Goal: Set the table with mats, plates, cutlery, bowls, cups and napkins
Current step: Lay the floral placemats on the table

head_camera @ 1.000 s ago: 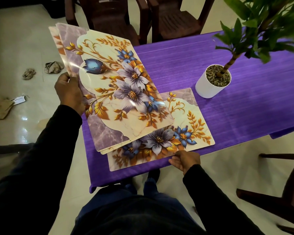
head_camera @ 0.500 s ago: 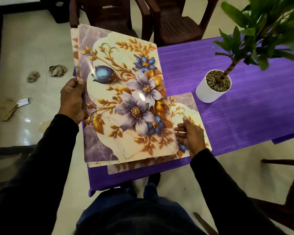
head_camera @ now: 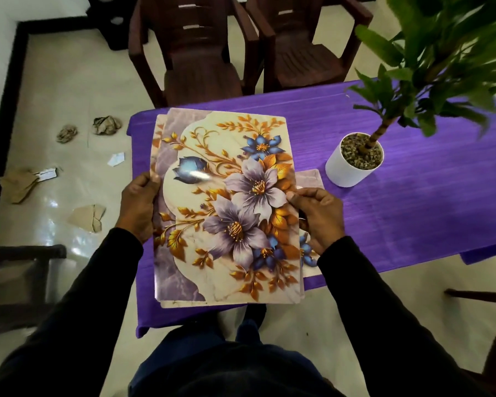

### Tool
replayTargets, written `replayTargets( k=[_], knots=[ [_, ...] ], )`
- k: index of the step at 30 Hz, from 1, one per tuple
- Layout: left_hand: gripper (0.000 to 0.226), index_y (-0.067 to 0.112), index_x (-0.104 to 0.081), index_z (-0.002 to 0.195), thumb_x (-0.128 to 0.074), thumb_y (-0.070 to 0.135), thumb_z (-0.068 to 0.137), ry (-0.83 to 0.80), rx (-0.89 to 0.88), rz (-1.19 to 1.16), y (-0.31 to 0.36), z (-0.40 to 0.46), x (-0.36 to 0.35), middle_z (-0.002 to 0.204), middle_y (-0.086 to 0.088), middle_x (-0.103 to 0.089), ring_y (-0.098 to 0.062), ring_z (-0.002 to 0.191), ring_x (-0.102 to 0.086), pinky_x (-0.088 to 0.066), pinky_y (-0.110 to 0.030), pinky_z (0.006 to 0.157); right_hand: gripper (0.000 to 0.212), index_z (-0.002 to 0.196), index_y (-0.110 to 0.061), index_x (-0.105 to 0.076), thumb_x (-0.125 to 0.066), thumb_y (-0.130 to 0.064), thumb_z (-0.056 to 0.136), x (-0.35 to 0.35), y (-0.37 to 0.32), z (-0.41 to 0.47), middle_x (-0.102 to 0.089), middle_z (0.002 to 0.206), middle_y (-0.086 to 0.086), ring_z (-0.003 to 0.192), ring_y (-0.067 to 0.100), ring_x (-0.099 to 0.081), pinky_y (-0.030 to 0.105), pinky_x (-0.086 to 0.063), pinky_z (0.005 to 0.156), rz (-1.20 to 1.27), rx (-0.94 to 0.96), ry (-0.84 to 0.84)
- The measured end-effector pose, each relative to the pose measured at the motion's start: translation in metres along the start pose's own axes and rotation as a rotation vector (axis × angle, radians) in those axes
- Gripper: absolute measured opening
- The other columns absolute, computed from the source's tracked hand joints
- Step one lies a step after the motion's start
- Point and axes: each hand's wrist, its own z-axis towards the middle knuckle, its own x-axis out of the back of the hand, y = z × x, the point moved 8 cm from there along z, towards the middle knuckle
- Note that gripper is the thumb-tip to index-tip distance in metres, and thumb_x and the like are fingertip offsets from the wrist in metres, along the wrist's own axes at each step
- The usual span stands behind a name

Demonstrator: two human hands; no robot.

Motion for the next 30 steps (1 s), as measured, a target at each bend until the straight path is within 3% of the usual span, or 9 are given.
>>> replayTargets(
  k=[3,6,10,13,17,20,25,28,30],
  knots=[
    [0.019,0.019,-0.07,0.097,-0.053,0.022,0.105,0.017,0.008,-0.001,-0.01,-0.01,-0.002,0.091,0.001,-0.077,-0.017,0.084,-0.071,-0.061,-0.029,0.071,0.015,0.082,-0.012,-0.068,-0.08,-0.005,0.078,0.005,-0.003,0.0,-0.068,0.075,0.01,0.063,0.018,-0.063,0.03,-0.055,0.056,-0.016,0.012,-0.031],
    [0.019,0.018,-0.071,0.094,-0.055,0.021,0.104,0.019,0.048,-0.011,-0.023,-0.02,-0.001,0.084,-0.001,-0.074,-0.015,0.07,-0.066,-0.056,-0.03,0.059,0.016,0.078,-0.013,-0.067,-0.079,-0.003,0.078,0.012,-0.006,0.001,-0.067,0.073,0.008,0.062,0.017,-0.062,0.03,-0.054,0.056,-0.051,0.033,-0.051],
    [0.017,0.016,-0.071,0.1,-0.055,0.02,0.103,-0.021,0.127,-0.051,-0.042,-0.032,-0.008,0.101,-0.012,-0.072,-0.02,0.079,-0.067,-0.057,-0.037,0.07,0.013,0.077,-0.011,-0.069,-0.078,-0.002,0.08,0.025,-0.008,0.003,-0.068,0.075,0.01,0.064,0.018,-0.063,0.029,-0.054,0.058,-0.095,0.075,-0.029],
    [0.015,0.014,-0.069,0.109,-0.058,0.021,0.102,-0.039,0.166,-0.067,-0.05,-0.041,-0.012,0.11,-0.013,-0.073,-0.024,0.088,-0.071,-0.058,-0.044,0.08,0.008,0.079,-0.007,-0.071,-0.077,-0.001,0.081,0.035,-0.008,0.001,-0.069,0.07,0.005,0.056,0.01,-0.061,0.021,-0.049,0.049,-0.15,0.119,0.017],
    [0.027,0.009,-0.066,0.119,-0.067,0.025,0.096,-0.021,0.16,-0.044,-0.044,-0.047,-0.014,0.105,-0.01,-0.077,-0.029,0.094,-0.074,-0.061,-0.045,0.081,0.009,0.09,0.003,-0.072,-0.075,-0.002,0.083,0.048,-0.004,-0.003,-0.07,0.072,0.009,0.056,0.011,-0.06,0.022,-0.05,0.052,-0.195,0.127,0.083],
    [0.029,0.012,-0.068,0.117,-0.07,0.03,0.094,-0.038,0.105,0.036,-0.034,-0.047,-0.014,0.103,-0.008,-0.077,-0.03,0.094,-0.074,-0.06,-0.05,0.085,0.004,0.086,-0.001,-0.07,-0.073,-0.003,0.085,0.056,0.008,-0.009,-0.066,0.067,0.009,0.05,0.011,-0.056,0.019,-0.045,0.044,-0.205,0.057,0.092],
    [0.019,0.02,-0.07,0.109,-0.069,0.032,0.095,-0.145,0.014,0.125,-0.018,-0.043,-0.012,0.109,-0.008,-0.076,-0.034,0.103,-0.072,-0.054,-0.063,0.093,0.012,0.083,-0.008,-0.063,-0.074,-0.003,0.083,0.064,0.032,-0.029,-0.066,0.07,0.012,0.055,0.019,-0.062,0.033,-0.054,0.055,-0.161,-0.143,-0.031],
    [0.019,0.021,-0.068,0.115,-0.067,0.025,0.096,-0.284,0.038,0.073,-0.011,-0.047,-0.026,0.114,-0.011,-0.075,-0.034,0.108,-0.071,-0.057,-0.057,0.092,0.013,0.086,-0.008,-0.062,-0.073,-0.001,0.083,0.074,0.044,-0.043,-0.066,0.072,0.012,0.058,0.02,-0.063,0.036,-0.059,0.055,-0.128,-0.18,-0.081],
    [0.026,0.02,-0.066,0.119,-0.068,0.021,0.092,-0.388,0.058,0.05,-0.007,-0.054,-0.04,0.114,-0.011,-0.075,-0.032,0.106,-0.072,-0.062,-0.047,0.085,0.014,0.09,-0.008,-0.063,-0.073,0.0,0.083,0.088,0.053,-0.05,-0.066,0.074,0.013,0.062,0.022,-0.064,0.045,-0.058,0.065,-0.104,-0.193,-0.089]
  ],
)
